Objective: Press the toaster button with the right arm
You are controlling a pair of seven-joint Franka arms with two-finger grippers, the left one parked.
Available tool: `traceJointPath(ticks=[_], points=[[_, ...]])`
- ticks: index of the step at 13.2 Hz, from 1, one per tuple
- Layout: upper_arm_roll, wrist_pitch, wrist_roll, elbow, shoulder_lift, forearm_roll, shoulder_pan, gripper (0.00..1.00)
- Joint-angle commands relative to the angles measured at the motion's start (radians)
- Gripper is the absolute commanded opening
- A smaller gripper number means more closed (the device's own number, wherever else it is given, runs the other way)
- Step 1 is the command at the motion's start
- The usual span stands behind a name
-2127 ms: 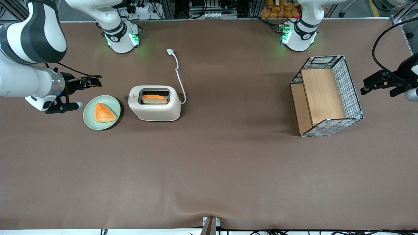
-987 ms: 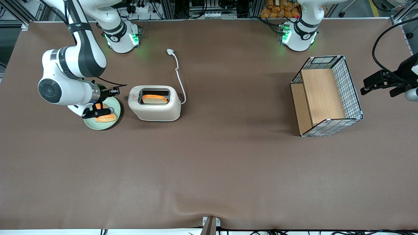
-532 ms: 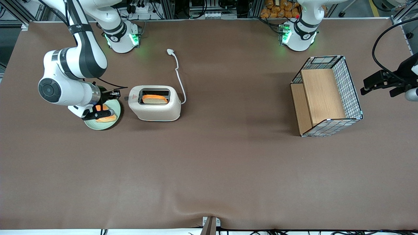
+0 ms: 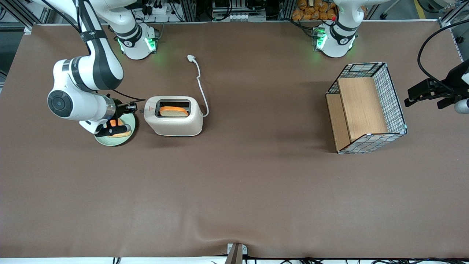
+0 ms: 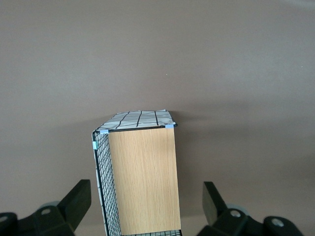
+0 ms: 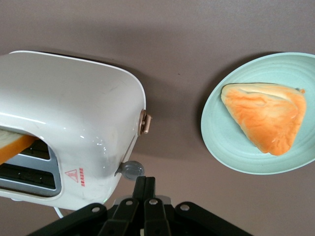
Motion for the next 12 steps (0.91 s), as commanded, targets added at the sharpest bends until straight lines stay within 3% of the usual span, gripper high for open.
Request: traceJointPath(ticks=[1,12], points=[[-0.008,0.002,-0.011,0.005,-0.004,0.009,0.011,0.01],[-0.006,0.006,-0.002,0.016,-0.001,0.012,0.011,0.01]])
